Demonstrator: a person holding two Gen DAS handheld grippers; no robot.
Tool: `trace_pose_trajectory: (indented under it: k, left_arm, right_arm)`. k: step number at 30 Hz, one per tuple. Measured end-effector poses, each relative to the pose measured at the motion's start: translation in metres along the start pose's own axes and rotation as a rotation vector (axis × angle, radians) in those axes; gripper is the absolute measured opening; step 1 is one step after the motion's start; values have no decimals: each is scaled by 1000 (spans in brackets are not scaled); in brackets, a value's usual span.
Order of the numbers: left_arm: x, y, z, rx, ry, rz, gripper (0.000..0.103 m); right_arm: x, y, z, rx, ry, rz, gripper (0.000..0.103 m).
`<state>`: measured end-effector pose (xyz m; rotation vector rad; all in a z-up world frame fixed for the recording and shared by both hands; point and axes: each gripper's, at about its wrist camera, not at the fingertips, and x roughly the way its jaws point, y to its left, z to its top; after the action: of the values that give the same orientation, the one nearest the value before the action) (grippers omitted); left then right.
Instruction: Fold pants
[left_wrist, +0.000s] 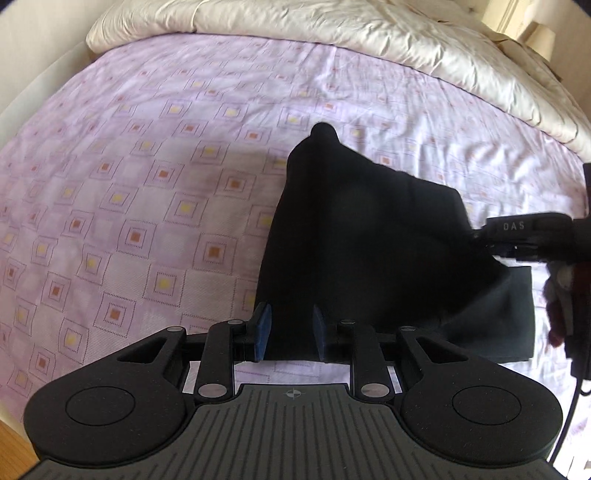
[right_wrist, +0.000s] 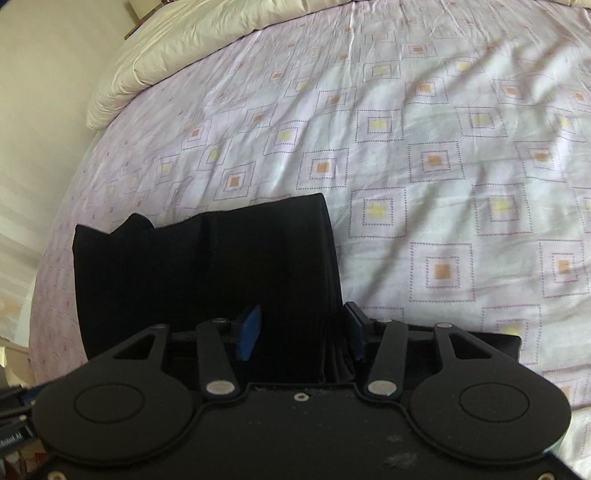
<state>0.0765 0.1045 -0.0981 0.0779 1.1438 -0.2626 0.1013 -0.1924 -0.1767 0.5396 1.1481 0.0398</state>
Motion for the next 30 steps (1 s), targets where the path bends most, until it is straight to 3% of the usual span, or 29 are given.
trace_pose_trajectory:
  k: [1, 2, 9, 12, 14, 17, 20, 27, 30]
  left_arm:
    - [1, 1, 0, -1, 2, -2, 24]
    - [2, 3, 1, -3, 4, -8, 24]
    - [9, 5, 17, 33, 3, -64, 24]
    - [11, 4, 25, 67, -5, -87, 24]
    - [13, 0, 30, 86, -9, -101, 24]
    - [18, -5, 36, 113, -7, -122, 24]
    - [23, -14, 43, 142, 2, -142, 24]
    - [38, -38, 62, 231, 6, -177, 24]
    - [56, -51, 66, 290, 19, -157, 25]
  right_arm:
    - [-1, 2, 2, 2, -6, -18, 23]
    - [-2, 5, 5, 8, -14, -18, 16]
    - [-78, 55, -6, -93, -193, -11, 12]
    - [-117, 57, -25, -81, -253, -75, 12]
    - [-130, 45, -39, -47, -248, -137, 12]
    - [-121, 21, -60, -26, -194, -270, 12]
    - [-95, -5, -73, 33, -128, -345, 13]
    - [-94, 1, -70, 14, -164, -355, 13]
    - [-90, 0, -71, -5, -163, -362, 13]
